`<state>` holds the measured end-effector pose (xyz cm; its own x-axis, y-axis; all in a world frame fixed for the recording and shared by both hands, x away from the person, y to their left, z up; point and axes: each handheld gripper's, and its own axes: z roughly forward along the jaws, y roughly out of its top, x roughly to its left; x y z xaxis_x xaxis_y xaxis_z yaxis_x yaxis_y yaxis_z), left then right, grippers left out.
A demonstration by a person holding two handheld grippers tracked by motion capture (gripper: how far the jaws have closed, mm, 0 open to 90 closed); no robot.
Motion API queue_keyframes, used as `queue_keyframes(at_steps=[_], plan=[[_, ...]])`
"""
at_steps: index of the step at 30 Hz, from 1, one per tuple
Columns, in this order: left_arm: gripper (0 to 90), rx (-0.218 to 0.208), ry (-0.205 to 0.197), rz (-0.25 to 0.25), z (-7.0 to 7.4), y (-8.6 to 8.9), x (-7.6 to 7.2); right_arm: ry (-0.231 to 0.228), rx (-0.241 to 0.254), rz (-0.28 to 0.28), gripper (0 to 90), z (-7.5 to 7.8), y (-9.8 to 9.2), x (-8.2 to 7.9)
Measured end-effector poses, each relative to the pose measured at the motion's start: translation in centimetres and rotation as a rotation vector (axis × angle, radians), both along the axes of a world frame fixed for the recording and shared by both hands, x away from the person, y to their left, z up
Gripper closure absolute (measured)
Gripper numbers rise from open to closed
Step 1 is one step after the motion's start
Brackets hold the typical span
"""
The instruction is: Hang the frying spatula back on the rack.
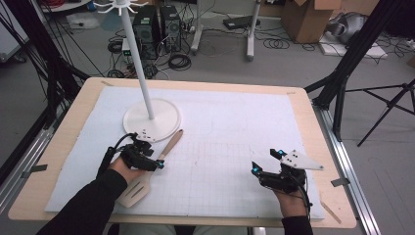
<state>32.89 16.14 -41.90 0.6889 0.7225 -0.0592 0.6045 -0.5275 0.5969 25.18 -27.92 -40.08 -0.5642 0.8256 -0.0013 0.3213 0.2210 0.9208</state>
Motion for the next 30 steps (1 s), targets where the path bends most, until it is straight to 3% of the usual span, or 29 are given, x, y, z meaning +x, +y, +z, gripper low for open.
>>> queue_keyframes(at_steps=[4, 11, 13, 15, 17, 23, 30], plan=[[42.6, 0.035, 0.007, 0.005, -0.4, -0.2, 0.1, 0.002, 0.0, -0.001, 19.1, 0.0, 0.0, 0.0], [50.9, 0.055, 0.004, 0.017, -0.3, -0.2, 0.2, 0.007, 0.0, 0.0, 19.1, 0.0, 0.0, 0.0], [52.0, 0.083, -0.001, 0.017, -0.2, -0.7, 0.1, 0.011, 0.0, -0.001, 19.1, 0.0, 0.0, 0.0], [59.8, 0.101, 0.002, -0.009, 0.0, -1.0, 0.0, 0.01, 0.0, -0.001, 19.1, 0.0, 0.0, 0.0], [64.7, 0.114, 0.012, -0.019, 0.1, -1.2, 0.0, 0.009, -0.002, 0.0, 19.2, 0.0, 0.0, 0.0], [66.5, 0.079, 0.084, 0.001, 0.2, -0.9, 0.8, 0.007, -0.006, 0.005, 19.4, 0.0, 0.1, 0.0], [70.9, 0.153, 0.106, 0.005, 0.6, -2.0, 1.2, 0.01, -0.008, 0.004, 19.5, 0.0, 0.1, 0.0]])
